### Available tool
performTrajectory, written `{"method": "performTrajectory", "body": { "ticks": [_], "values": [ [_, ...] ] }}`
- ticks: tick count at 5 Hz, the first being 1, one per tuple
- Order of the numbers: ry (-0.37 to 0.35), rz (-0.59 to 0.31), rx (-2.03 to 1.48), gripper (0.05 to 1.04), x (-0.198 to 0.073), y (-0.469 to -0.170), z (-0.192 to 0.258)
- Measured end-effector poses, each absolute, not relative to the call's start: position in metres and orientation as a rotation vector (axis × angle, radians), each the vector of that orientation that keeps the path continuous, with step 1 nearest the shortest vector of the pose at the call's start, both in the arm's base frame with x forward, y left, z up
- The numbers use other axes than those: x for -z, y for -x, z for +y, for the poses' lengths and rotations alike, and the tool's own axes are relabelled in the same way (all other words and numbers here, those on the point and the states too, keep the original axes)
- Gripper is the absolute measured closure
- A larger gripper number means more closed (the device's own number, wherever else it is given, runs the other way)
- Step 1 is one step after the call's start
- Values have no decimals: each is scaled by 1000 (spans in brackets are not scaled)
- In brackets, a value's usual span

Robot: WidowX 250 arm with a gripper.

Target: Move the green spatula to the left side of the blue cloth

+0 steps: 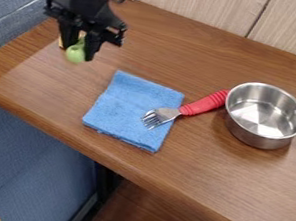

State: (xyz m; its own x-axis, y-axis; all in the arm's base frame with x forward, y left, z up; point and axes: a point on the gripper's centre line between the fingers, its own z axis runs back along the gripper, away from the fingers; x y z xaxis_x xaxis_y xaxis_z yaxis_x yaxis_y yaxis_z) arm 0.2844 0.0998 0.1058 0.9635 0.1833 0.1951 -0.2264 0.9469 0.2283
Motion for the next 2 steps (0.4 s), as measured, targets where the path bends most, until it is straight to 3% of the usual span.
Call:
{"method": "performTrajectory", "body": {
  "ticks": [2],
  "values": [
    [-298,-80,-95,709,-65,-279,105]
  ]
}}
